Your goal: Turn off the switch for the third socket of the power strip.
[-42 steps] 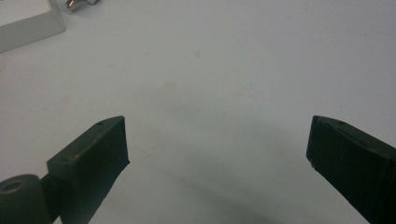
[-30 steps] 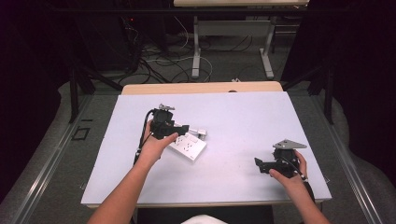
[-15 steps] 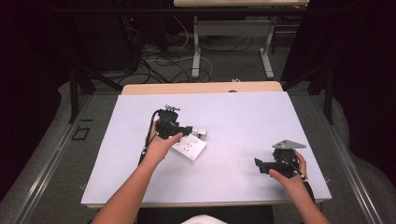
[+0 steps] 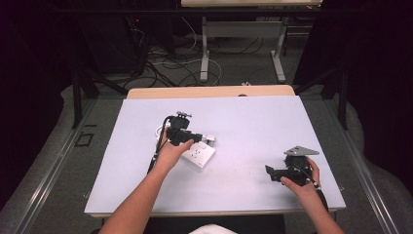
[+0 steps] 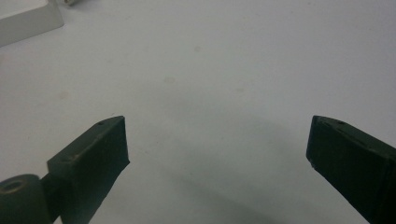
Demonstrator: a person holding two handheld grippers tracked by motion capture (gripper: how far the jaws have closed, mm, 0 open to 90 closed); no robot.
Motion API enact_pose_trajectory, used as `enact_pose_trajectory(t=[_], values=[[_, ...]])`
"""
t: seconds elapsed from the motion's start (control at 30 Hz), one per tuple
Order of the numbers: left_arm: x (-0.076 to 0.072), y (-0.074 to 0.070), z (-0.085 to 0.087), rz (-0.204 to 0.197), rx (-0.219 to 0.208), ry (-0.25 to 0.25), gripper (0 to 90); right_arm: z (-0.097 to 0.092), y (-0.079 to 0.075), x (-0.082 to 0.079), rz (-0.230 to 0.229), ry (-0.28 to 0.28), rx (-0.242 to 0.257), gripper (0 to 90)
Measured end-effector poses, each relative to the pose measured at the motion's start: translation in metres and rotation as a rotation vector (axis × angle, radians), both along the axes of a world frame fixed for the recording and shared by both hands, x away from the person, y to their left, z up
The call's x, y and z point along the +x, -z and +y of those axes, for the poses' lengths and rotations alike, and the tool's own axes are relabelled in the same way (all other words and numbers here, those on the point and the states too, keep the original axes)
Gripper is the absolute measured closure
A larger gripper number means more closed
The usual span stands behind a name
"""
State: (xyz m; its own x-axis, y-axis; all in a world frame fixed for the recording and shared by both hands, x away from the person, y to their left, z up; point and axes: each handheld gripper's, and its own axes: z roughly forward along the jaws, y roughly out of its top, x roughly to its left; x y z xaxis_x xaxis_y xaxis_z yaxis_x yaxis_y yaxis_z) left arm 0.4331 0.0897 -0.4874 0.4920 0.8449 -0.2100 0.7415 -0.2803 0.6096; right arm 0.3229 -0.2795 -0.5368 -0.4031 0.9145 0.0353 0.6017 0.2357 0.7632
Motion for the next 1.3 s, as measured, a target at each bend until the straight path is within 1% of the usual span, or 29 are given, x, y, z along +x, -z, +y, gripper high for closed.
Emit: enact_pose_trajectory(t=[0.07, 0.1, 0.13, 0.17, 0.23, 0.27, 0.33, 0.37, 0.43, 0.47, 0.53, 0.6, 0.63, 0.67, 0.73, 0.77, 0.8, 0.9, 1.07, 1.17, 1.2, 1.3], values=[[0.001, 0.002, -0.002, 0.007, 0.01, 0.007, 51.4, 0.0, 0.0, 0.0, 0.0, -0.001, 0.0, 5.2], [0.002, 0.003, -0.003, 0.007, 0.006, 0.003, 52.3, 0.0, 0.0, 0.0, 0.0, -0.001, 0.0, 5.2], [0.002, 0.004, -0.003, 0.007, 0.009, 0.013, 53.3, 0.0, 0.0, 0.0, 0.0, -0.001, -0.001, 5.2], [0.002, 0.004, -0.003, 0.016, 0.005, 0.01, 53.9, 0.0, 0.0, 0.0, 0.001, -0.002, 0.001, 5.2], [0.004, 0.006, -0.004, 0.018, 0.016, 0.017, 56.2, 0.0, 0.0, 0.0, 0.0, -0.004, -0.001, 5.2], [0.003, 0.006, -0.005, 0.024, 0.015, 0.011, 57.4, 0.0, 0.0, 0.0, 0.001, -0.003, -0.001, 5.2], [0.005, 0.008, -0.006, 0.024, 0.026, 0.025, 59.3, 0.0, 0.0, 0.0, 0.0, -0.003, -0.001, 5.2], [0.005, 0.009, -0.007, 0.032, 0.021, 0.014, 60.2, 0.0, 0.0, 0.0, 0.001, -0.004, 0.001, 5.2], [0.005, 0.009, -0.007, 0.035, 0.021, 0.018, 61.9, 0.0, 0.0, 0.0, 0.001, -0.002, -0.001, 5.2], [0.006, 0.01, -0.007, 0.029, 0.024, 0.028, 63.1, 0.0, 0.0, 0.0, 0.001, -0.002, -0.001, 5.2], [0.005, 0.011, -0.009, 0.042, 0.019, 0.02, 65.0, 0.0, 0.0, 0.0, 0.002, -0.003, -0.001, 5.2], [0.006, 0.013, -0.011, 0.043, 0.031, 0.041, 66.6, 0.0, 0.0, 0.0, 0.002, -0.003, -0.002, 5.3], [0.005, 0.013, -0.012, 0.052, 0.026, 0.031, 67.4, 0.0, 0.0, 0.0, 0.003, -0.004, -0.001, 5.3], [0.006, 0.014, -0.012, 0.048, 0.037, 0.046, 68.3, 0.0, 0.001, 0.0, 0.004, -0.004, -0.001, 5.3], [0.006, 0.015, -0.013, 0.05, 0.033, 0.042, 70.0, 0.0, 0.0, 0.0, 0.003, -0.004, -0.001, 5.3], [0.006, 0.015, -0.013, 0.049, 0.04, 0.049, 71.5, 0.0, 0.0, 0.0, 0.002, -0.005, -0.001, 5.3], [0.006, 0.016, -0.015, 0.057, 0.037, 0.048, 72.3, 0.0, 0.0, 0.0, 0.003, -0.004, -0.001, 5.3], [0.006, 0.017, -0.017, 0.062, 0.037, 0.056, 74.7, 0.0, 0.001, 0.0, 0.005, -0.005, 0.002, 5.3], [0.006, 0.019, -0.019, 0.063, 0.029, 0.066, 78.9, 0.0, 0.001, 0.0, 0.004, -0.006, 0.001, 5.4], [0.005, 0.02, -0.021, 0.07, 0.024, 0.062, 80.5, 0.0, 0.001, 0.0, 0.006, -0.005, 0.0, 5.4], [0.006, 0.021, -0.022, 0.07, 0.03, 0.074, 81.0, 0.0, 0.001, 0.0, 0.006, -0.006, 0.001, 5.4], [0.005, 0.023, -0.024, 0.073, 0.028, 0.069, 82.4, 0.0, 0.001, 0.0, 0.005, -0.009, 0.001, 5.4]])
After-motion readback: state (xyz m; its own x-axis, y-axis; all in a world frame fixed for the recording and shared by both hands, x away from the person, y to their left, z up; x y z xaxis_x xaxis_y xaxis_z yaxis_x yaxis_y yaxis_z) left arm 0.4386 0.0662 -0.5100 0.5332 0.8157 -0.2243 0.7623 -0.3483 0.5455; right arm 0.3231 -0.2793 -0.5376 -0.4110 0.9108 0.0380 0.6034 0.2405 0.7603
